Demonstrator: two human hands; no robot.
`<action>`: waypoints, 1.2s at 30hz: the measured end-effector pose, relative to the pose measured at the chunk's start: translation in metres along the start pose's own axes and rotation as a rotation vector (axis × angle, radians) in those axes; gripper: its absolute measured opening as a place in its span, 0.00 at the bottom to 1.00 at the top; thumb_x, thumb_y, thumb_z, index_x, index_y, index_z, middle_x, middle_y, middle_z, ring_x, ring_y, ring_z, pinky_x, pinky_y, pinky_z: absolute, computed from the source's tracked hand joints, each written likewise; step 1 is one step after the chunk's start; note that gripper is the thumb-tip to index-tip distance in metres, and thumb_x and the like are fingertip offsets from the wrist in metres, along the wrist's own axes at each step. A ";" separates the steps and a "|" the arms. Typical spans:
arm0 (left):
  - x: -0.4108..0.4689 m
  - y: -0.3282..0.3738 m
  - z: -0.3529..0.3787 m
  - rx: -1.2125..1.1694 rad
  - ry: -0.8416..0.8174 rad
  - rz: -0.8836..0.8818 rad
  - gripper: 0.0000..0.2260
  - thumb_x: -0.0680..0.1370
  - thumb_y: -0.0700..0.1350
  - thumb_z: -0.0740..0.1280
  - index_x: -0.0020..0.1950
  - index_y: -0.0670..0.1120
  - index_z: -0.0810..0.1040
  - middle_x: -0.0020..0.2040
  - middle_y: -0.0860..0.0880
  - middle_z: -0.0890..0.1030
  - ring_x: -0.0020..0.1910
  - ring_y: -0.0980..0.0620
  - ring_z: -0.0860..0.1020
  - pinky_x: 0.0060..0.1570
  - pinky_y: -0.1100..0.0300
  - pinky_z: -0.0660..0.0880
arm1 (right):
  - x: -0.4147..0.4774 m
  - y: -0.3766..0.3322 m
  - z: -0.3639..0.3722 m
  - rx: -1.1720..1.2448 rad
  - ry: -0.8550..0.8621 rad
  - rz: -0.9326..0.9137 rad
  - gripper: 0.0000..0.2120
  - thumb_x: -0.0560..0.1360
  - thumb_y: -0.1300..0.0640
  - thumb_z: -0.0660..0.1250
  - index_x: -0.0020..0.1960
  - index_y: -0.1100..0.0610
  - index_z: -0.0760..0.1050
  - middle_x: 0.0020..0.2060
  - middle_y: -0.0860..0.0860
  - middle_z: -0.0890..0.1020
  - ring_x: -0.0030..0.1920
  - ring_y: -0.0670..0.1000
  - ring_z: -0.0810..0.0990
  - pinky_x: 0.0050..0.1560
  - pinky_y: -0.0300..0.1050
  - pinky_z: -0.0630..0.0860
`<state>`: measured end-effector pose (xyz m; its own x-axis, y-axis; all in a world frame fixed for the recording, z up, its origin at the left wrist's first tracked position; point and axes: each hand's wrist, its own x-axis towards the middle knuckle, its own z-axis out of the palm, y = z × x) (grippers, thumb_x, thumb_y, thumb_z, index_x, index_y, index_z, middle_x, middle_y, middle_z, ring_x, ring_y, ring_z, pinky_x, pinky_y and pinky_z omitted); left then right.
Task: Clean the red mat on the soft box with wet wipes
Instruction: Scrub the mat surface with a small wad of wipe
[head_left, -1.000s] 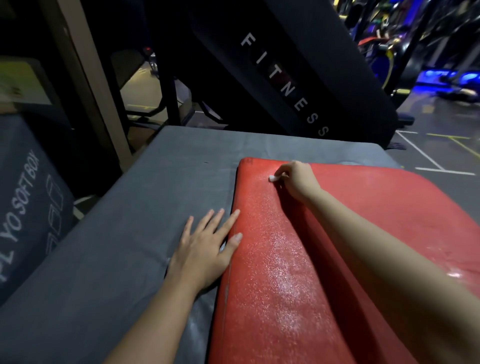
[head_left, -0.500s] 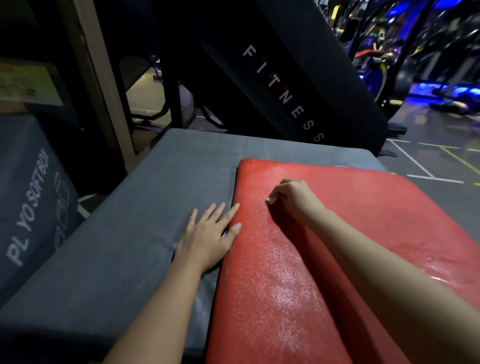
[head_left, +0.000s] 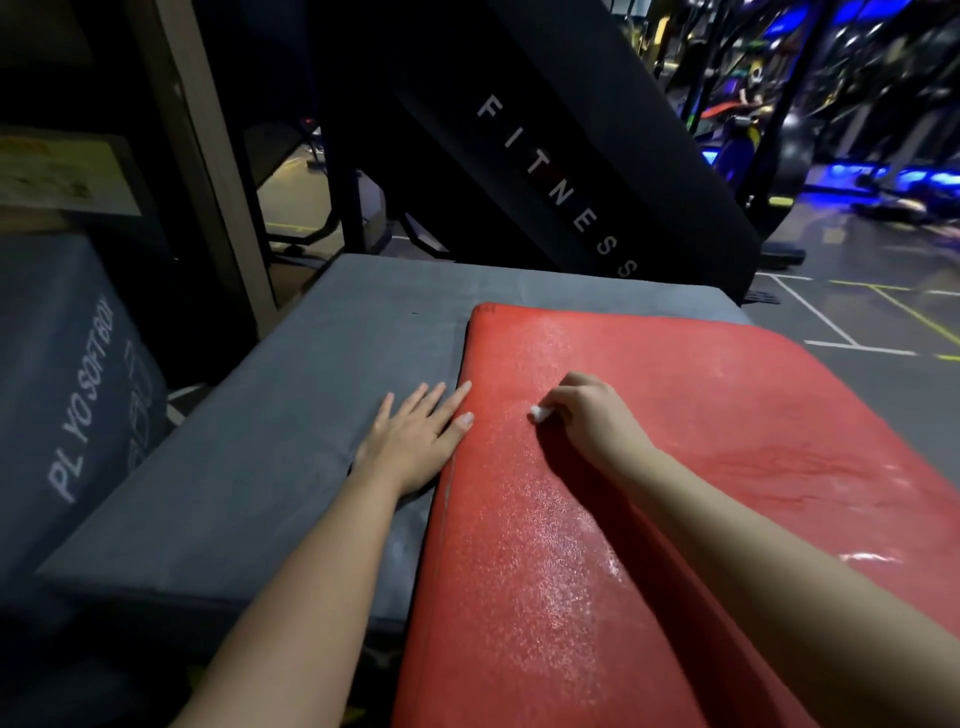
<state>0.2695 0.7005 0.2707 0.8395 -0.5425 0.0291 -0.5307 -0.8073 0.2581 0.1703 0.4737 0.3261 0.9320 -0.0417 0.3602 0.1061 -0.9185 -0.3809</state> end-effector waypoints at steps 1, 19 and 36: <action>0.001 0.000 0.000 0.000 0.008 0.000 0.25 0.83 0.66 0.41 0.81 0.68 0.44 0.84 0.56 0.52 0.82 0.56 0.47 0.80 0.44 0.41 | 0.001 0.002 0.000 0.000 0.019 0.022 0.11 0.74 0.49 0.70 0.41 0.57 0.85 0.40 0.53 0.80 0.41 0.55 0.80 0.44 0.49 0.77; 0.007 -0.003 0.000 -0.066 0.016 -0.016 0.24 0.84 0.65 0.47 0.80 0.69 0.50 0.83 0.56 0.56 0.82 0.56 0.51 0.80 0.44 0.44 | -0.067 -0.034 -0.007 0.067 -0.021 -0.003 0.06 0.76 0.52 0.72 0.48 0.53 0.86 0.41 0.50 0.80 0.42 0.51 0.79 0.46 0.44 0.75; 0.011 -0.007 0.002 -0.072 0.019 -0.002 0.24 0.84 0.66 0.47 0.81 0.68 0.52 0.83 0.56 0.58 0.82 0.55 0.53 0.80 0.44 0.44 | -0.112 -0.061 -0.019 0.115 -0.088 0.076 0.07 0.75 0.54 0.73 0.52 0.51 0.86 0.44 0.48 0.81 0.43 0.47 0.80 0.42 0.27 0.68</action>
<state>0.2819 0.7000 0.2674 0.8429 -0.5360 0.0463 -0.5199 -0.7894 0.3265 0.0533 0.5271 0.3253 0.9649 -0.0702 0.2530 0.0686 -0.8626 -0.5012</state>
